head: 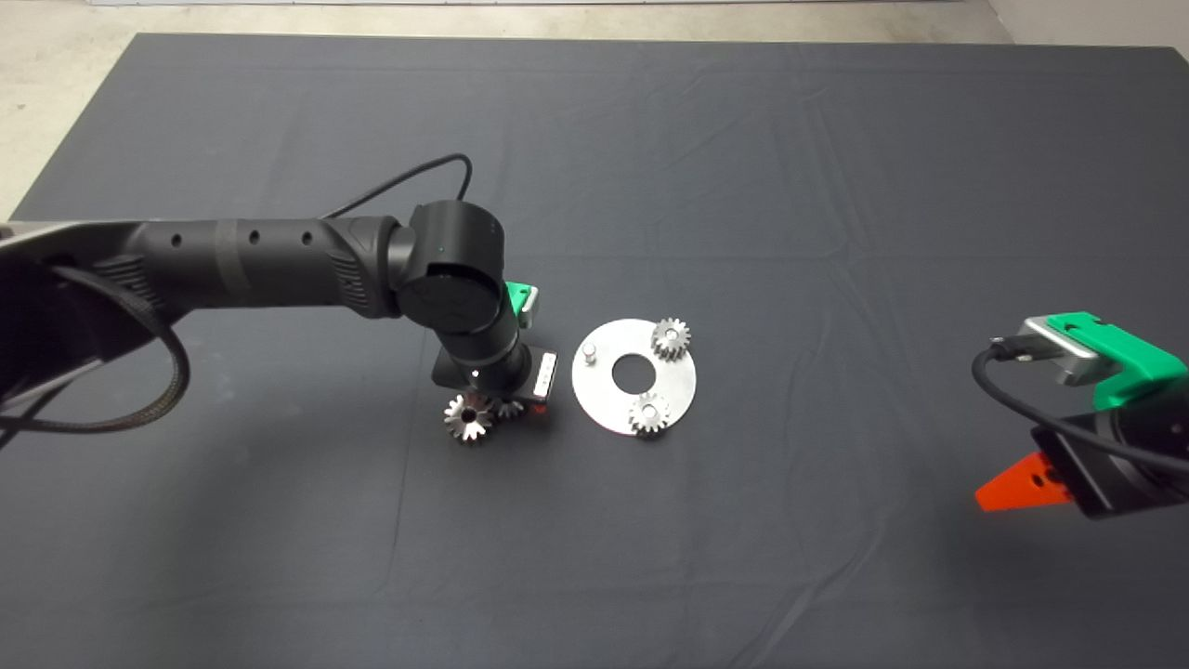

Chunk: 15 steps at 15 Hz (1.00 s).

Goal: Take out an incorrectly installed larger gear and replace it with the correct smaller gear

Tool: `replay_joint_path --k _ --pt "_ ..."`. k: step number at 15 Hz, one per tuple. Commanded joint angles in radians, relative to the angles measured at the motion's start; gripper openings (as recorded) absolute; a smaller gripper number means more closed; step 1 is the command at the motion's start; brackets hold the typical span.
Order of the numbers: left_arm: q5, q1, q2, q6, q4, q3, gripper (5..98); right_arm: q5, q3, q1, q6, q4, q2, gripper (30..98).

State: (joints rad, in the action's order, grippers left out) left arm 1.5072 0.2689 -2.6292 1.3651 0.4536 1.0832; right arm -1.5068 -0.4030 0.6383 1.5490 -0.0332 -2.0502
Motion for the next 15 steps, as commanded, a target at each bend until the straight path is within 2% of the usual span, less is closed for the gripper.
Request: replay_joint_path --k 1,10,15 --pt "0.001 -0.002 0.001 0.004 -0.009 0.004 63.6 0.002 0.005 0.024 -0.002 0.022 0.0 66.0" --pt "0.002 0.003 0.002 -0.002 -0.009 0.013 64.1 0.002 0.006 0.024 -0.003 0.022 -0.002 66.0" --pt "0.004 0.004 -0.001 -0.023 -0.009 0.029 72.0 0.002 0.006 0.023 -0.002 0.022 -0.008 66.0"
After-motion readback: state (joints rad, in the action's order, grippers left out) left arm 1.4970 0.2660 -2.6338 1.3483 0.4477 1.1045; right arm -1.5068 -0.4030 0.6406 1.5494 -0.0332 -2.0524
